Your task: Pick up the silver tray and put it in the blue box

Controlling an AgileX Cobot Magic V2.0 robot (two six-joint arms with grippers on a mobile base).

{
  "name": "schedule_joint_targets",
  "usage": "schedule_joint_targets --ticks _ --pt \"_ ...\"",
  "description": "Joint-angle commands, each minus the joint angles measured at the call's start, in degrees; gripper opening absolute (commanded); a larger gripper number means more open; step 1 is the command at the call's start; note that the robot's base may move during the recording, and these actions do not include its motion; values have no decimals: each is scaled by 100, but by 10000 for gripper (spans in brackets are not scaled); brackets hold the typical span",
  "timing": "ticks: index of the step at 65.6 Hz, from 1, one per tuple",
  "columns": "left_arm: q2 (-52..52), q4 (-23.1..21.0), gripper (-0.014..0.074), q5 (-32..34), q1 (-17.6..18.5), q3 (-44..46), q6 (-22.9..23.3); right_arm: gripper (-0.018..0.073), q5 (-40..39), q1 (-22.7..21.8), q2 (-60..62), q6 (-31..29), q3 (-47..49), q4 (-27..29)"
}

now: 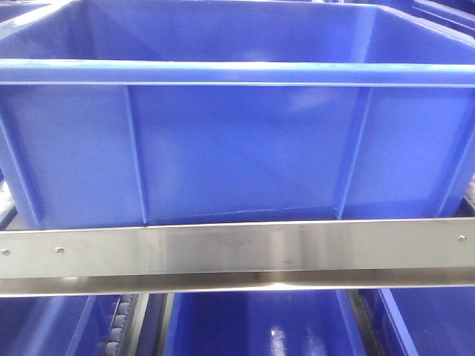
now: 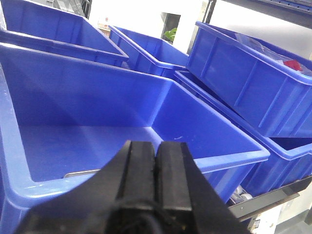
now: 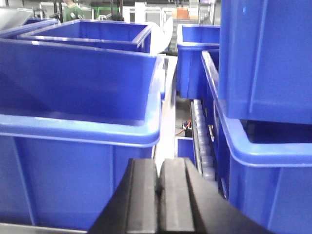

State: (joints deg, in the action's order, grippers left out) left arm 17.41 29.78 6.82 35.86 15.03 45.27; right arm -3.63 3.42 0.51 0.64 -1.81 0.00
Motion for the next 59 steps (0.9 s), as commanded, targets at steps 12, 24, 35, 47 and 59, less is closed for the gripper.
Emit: schedule_joint_targets --ticks 12,24,35,47,59 --pt "45 -5 -93 438 3 162 4 55 -449 -34 126 21 -9 -71" --pt "45 -5 -93 438 3 162 4 55 -443 -34 126 21 -9 -71" --pt "45 -5 -93 438 3 162 4 55 -443 -34 126 21 -9 -71" --pt "45 -5 -93 438 3 162 4 55 -443 -34 126 21 -9 -71" --pt "45 -529 -93 331 -68 151 -330 55 -443 -34 126 21 -9 -71"
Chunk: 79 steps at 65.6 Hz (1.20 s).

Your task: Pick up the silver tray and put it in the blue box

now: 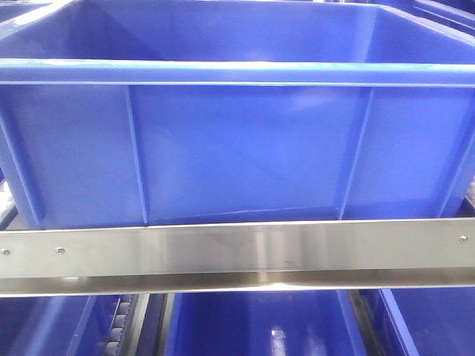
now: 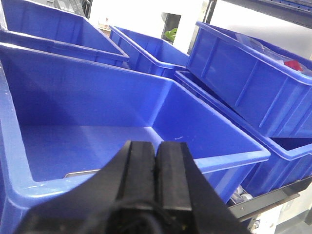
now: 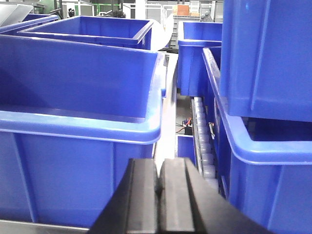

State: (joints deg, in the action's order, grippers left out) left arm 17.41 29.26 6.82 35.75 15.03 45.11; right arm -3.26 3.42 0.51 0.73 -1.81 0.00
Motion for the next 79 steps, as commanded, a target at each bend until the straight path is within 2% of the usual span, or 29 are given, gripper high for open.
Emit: schedule_joint_targets --ticks 1,2,4,5,8,10,12,21,27,32,43,50,60,79 --pt "30 -700 -93 304 -76 151 -684 55 -480 -34 126 12 -9 -71" --pt "6 -1056 -93 290 -116 151 -1003 55 -480 -34 126 12 -9 -71" --pt "-51 -1640 -93 278 -213 151 -1973 55 -480 -34 126 12 -9 -71" --pt "-81 -1867 -93 270 -263 151 -2602 55 -480 -34 126 12 -9 -71" --pt "-207 -2656 -93 221 -484 139 -3778 55 -480 -34 126 12 -9 -71" --pt "-311 -3124 -93 179 -675 108 -4189 55 -480 -34 126 12 -9 -71" --pt "-425 -3273 -93 132 -891 52 -4327 55 -480 -34 126 12 -9 -71" --pt "-972 -3124 -94 -273 -1896 -311 -4328 55 -480 -34 126 12 -9 -71" --pt "-1366 -3124 -94 -484 -2369 -602 -4328 55 -480 -34 126 12 -9 -71" --pt "-1741 -3107 -94 -484 -2581 -907 -4328 55 -480 -34 126 12 -9 -71" --pt "-1906 -3064 -94 -570 -2751 -1345 -4328 55 -480 -34 126 12 -9 -71" --pt "-1917 -3064 -93 -211 -2751 -1655 -4202 55 -480 -34 126 12 -9 -71" --pt "-1917 -3064 -94 -370 -2751 -1655 -4154 55 -480 -34 126 12 -9 -71" --pt "-1917 -2971 -94 -271 -2751 -1655 -4154 55 -480 -34 126 12 -9 -71"
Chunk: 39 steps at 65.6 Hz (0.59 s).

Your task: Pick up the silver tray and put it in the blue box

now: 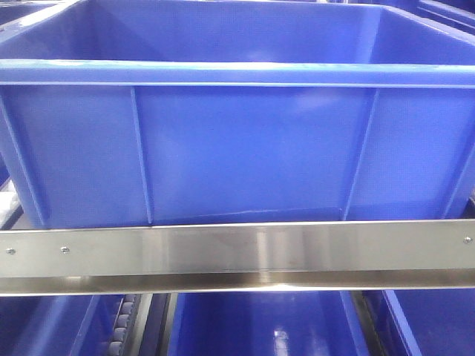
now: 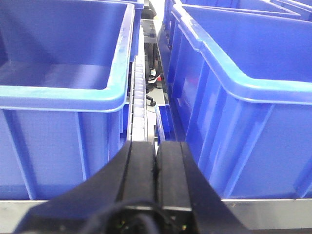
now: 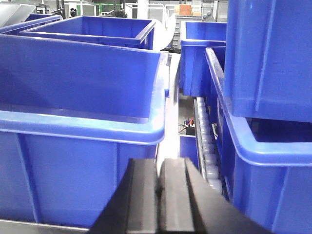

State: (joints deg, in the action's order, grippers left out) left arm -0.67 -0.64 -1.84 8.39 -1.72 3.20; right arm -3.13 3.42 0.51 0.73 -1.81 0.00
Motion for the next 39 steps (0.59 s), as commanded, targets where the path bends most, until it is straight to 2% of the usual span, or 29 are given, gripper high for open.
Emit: schedule_joint_targets --ticks 1,5,17,39 --pt "-109 18 -94 594 -14 20 37 55 -493 -34 126 12 -9 -71" --pt "-109 18 -95 578 -35 20 37 55 -493 -34 126 12 -9 -71" --pt "-109 -23 -95 605 -412 20 37 55 -493 -34 126 12 -9 -71" --pt "-109 -32 -95 689 -395 20 37 55 -493 -34 126 12 -9 -71"
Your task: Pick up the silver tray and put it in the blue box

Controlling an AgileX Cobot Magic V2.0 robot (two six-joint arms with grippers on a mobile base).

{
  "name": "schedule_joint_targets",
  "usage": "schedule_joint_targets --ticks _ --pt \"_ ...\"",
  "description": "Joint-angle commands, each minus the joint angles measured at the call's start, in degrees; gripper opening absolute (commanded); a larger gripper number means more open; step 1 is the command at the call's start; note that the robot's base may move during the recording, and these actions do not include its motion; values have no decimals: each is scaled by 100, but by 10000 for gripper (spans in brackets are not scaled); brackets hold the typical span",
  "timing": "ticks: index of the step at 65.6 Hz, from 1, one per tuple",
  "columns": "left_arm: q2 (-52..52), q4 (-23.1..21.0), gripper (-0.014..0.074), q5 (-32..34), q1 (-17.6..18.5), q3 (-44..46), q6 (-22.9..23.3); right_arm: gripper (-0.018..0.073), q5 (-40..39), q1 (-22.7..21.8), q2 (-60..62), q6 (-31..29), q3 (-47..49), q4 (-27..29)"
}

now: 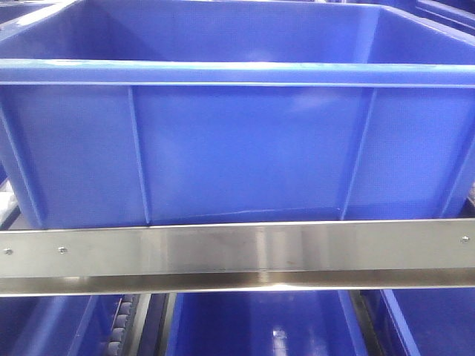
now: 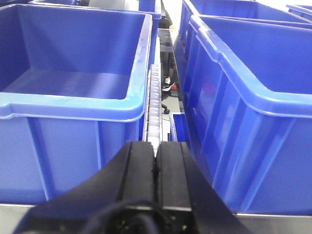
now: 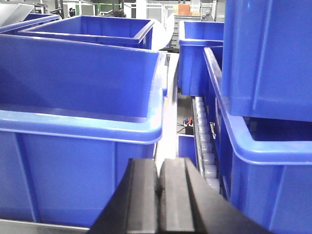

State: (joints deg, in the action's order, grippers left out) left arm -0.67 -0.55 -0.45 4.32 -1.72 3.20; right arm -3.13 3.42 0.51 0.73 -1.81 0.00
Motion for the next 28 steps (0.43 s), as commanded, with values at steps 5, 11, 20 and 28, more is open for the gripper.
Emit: schedule_joint_targets --ticks 5,11,20,28 --pt "-109 -41 -95 549 12 20 37 55 -493 -34 126 12 -9 -71" --pt "-109 -41 -95 549 12 20 37 55 -493 -34 126 12 -9 -71" --pt "-109 -41 -95 549 12 20 37 55 -493 -34 126 12 -9 -71" --pt "-109 -41 -95 549 12 20 37 55 -493 -34 126 12 -9 -71"
